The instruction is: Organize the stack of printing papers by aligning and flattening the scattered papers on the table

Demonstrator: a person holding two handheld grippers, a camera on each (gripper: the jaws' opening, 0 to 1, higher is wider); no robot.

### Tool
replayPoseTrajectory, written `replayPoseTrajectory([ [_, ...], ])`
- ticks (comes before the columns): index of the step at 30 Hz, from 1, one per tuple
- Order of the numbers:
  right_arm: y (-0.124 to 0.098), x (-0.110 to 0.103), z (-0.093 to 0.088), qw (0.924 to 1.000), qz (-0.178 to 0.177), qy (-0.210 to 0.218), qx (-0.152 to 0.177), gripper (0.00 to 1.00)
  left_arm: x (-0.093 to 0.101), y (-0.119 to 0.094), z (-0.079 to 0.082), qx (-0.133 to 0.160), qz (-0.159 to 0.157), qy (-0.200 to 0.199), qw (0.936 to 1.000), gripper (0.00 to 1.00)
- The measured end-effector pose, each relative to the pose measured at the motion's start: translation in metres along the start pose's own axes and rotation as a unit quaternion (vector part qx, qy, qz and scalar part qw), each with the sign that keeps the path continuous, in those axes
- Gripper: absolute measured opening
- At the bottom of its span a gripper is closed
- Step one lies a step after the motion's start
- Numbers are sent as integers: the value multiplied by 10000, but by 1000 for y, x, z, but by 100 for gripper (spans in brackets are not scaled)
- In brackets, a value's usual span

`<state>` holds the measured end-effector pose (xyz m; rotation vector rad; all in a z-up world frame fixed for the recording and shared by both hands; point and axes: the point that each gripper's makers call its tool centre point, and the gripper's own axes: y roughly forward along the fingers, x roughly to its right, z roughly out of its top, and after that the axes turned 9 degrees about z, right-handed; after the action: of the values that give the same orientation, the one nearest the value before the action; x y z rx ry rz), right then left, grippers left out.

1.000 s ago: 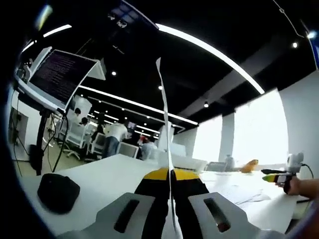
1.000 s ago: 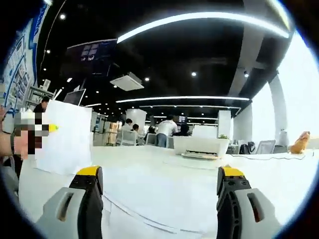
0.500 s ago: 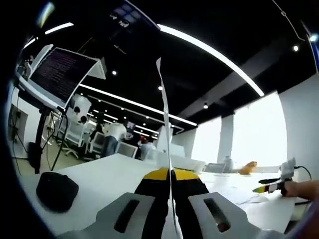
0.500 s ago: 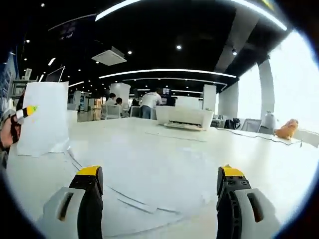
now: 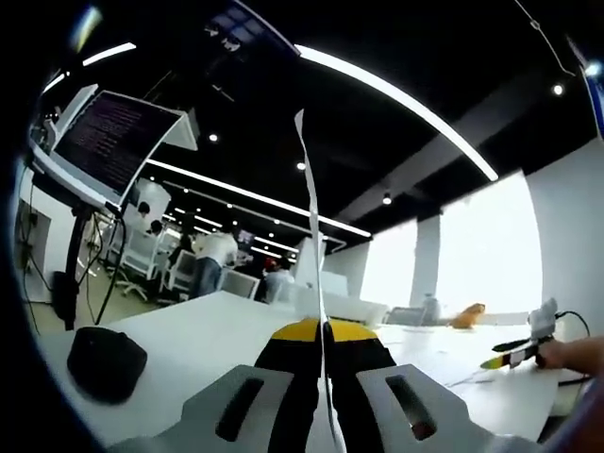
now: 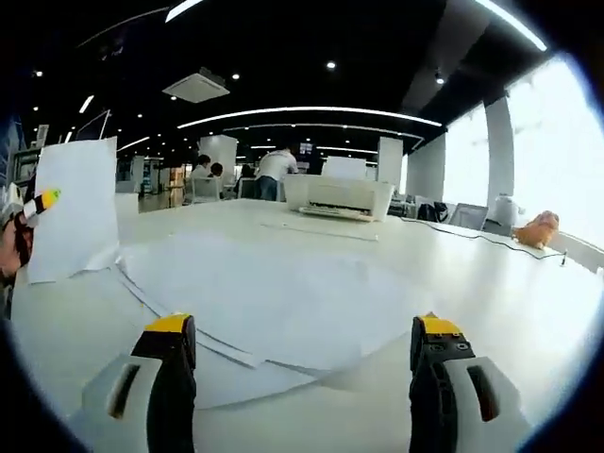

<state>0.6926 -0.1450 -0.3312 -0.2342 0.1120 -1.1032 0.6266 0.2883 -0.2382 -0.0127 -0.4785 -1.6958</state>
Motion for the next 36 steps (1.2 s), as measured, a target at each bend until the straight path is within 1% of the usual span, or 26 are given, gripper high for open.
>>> replayPoseTrajectory([
  [2, -3, 0, 0, 9999, 59, 104, 10, 82, 2, 0, 0, -7, -19, 39, 10000, 6],
  [4, -4, -3, 2, 9993, 177, 328, 95, 75, 3, 0, -1, -8, -33, 65, 10000, 6],
  [5, -4, -5, 2, 9989, 226, 405, 87, 72, 3, 0, 0, -5, -36, 69, 10000, 6],
  [7, -4, -5, -2, 9987, 211, 459, -12, 68, 3, -1, 0, 7, -32, 63, 10000, 6],
  [11, -5, -3, -7, 9981, 168, 571, -139, 63, 3, -1, 0, 20, -24, 49, 10000, 6],
  [15, -7, -4, -9, 9979, 173, 584, -200, 54, 3, -1, 0, 14, -31, 59, 10000, 6],
  [20, -7, -6, -11, 9978, 187, 578, -273, 49, 2, -1, 0, 21, -29, 49, 10000, 6],
  [26, -9, -2, -12, 9971, 66, 694, -306, 43, 1, 0, 0, 16, -21, 56, 10000, 6],
  [32, -14, 0, -13, 9942, 39, 1031, -312, 31, 1, 0, 0, 26, -21, 97, 9999, 6],
  [33, -14, -1, -13, 9935, 92, 1096, -306, 27, 2, 0, 0, 25, -20, 97, 9999, 6],
  [36, -14, -3, -13, 9931, 133, 1120, -321, 23, 2, 0, 0, 24, -22, 97, 9999, 6],
])
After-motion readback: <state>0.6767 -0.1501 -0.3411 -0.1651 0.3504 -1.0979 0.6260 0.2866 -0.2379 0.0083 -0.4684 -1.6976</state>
